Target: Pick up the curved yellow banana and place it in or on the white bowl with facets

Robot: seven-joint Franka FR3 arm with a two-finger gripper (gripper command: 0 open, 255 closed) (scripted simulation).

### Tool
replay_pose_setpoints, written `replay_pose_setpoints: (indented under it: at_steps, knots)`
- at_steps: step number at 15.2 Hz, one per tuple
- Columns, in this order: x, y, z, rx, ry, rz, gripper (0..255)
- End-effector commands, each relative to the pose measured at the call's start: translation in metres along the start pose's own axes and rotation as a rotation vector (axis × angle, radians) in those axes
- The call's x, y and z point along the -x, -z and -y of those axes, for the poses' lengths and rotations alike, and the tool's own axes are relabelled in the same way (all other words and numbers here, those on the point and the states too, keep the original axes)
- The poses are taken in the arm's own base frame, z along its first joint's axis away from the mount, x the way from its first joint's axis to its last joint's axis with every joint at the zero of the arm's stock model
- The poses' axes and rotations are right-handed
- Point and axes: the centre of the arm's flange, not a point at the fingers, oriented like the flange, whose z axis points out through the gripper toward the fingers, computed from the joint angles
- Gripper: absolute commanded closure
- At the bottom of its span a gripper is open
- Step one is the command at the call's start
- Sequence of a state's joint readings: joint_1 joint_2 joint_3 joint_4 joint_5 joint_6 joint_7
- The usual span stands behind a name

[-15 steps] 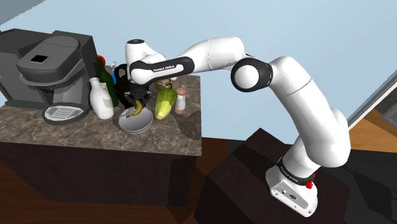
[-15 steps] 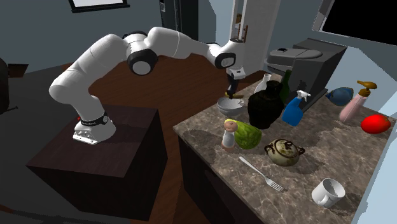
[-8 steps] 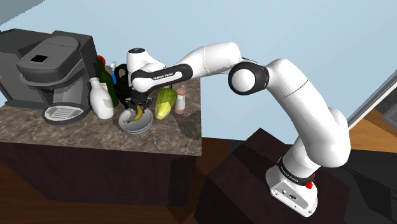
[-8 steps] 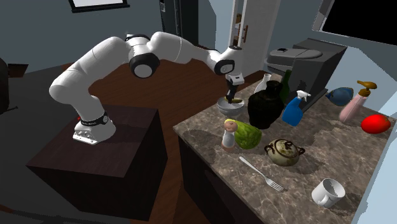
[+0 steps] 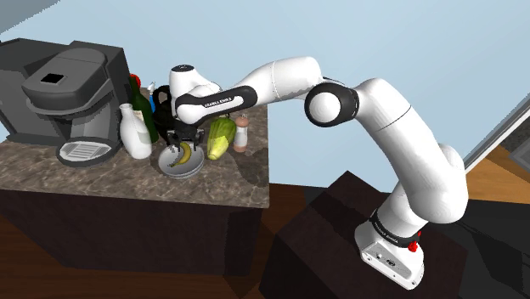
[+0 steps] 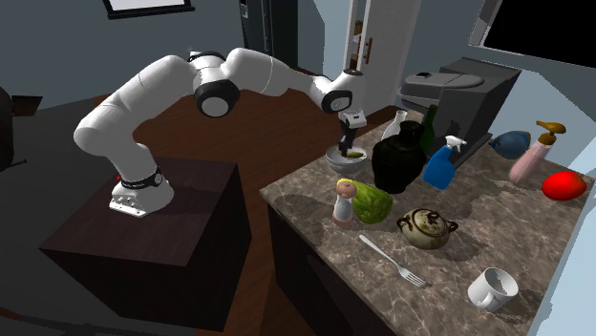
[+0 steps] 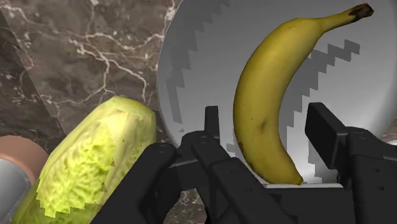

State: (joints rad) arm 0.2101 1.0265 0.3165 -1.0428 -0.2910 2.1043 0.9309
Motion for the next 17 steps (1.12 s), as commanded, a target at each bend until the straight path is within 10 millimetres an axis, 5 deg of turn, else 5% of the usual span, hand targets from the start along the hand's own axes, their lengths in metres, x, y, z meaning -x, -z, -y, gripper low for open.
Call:
replay_pose_setpoints:
  at_steps: [1, 5, 9, 17]
  knots:
    - [0.0, 0.0, 0.0, 0.0, 0.0, 0.0, 0]
    - [0.0, 0.0, 0.0, 0.0, 0.0, 0.0, 0]
    - [0.0, 0.05, 0.0, 0.0, 0.0, 0.0, 0]
    - [0.0, 0.05, 0.0, 0.0, 0.0, 0.0, 0]
